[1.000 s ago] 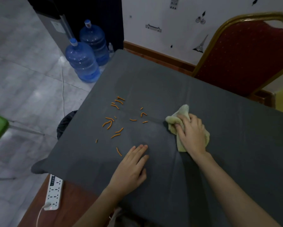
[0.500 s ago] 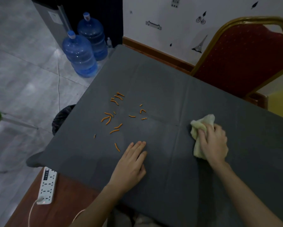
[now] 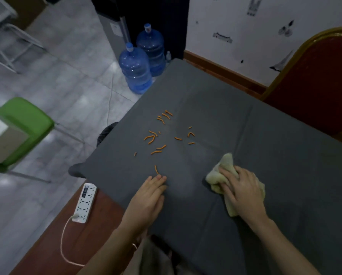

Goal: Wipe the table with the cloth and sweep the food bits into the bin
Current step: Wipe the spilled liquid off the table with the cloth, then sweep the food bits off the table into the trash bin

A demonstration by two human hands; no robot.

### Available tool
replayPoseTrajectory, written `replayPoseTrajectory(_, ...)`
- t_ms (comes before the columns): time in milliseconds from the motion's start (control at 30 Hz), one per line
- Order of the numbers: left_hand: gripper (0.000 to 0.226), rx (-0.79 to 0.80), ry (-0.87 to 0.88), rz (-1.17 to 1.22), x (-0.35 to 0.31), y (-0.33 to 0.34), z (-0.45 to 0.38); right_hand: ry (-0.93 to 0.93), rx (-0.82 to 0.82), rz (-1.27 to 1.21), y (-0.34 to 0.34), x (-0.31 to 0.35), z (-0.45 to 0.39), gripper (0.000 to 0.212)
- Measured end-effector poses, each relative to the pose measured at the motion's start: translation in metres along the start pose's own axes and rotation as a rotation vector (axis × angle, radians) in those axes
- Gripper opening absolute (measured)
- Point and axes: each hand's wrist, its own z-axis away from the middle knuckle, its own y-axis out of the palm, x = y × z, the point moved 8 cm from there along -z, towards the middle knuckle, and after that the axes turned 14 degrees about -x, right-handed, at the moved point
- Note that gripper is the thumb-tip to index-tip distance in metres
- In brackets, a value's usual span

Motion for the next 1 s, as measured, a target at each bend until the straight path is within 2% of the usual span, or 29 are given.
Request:
replayPoseTrajectory(133,0.041,-0.055,-0.120,-0.078,0.034,-0.026,-0.011,0.245,-0.056,0.082,-0.017,-0.048,0.005,0.046)
replayPoseTrajectory(267,0.040,-0.038,-0.194,-0.156,0.067,-0.037,-0.032,0.335,-0.137,0.113,-0.013,-0.057,-0.033,0.042)
replayPoseTrajectory(367,0.037,-0.017,-0.206,-0.185,0.082,-0.039,-0.053,0.368,-0.177,0.106,0.006,-0.041,-0.076,0.033)
replayPoseTrajectory(533,0.036,-0.001,-0.092,-0.152,0.098,-0.040,-0.095,0.322,-0.143,0.075,0.042,0.016,-0.115,0.037)
replayPoseTrajectory(733,0.030,0.061,0.136,-0.089,0.119,-0.030,-0.126,0.413,-0.120,0.100,0.028,0.015,-0.074,0.045)
replayPoseTrajectory(833,0.031,0.083,0.135,-0.086,0.142,-0.026,-0.135,0.505,-0.104,0.170,0.012,0.007,-0.038,0.054)
replayPoseTrajectory(933,0.035,0.085,0.076,-0.116,0.167,-0.024,-0.136,0.464,-0.038,0.220,0.001,0.004,-0.003,0.071)
replayPoseTrajectory(1000,0.039,0.096,0.070,-0.131,0.174,-0.022,-0.131,0.439,-0.030,0.207,0.001,0.003,0.005,0.074)
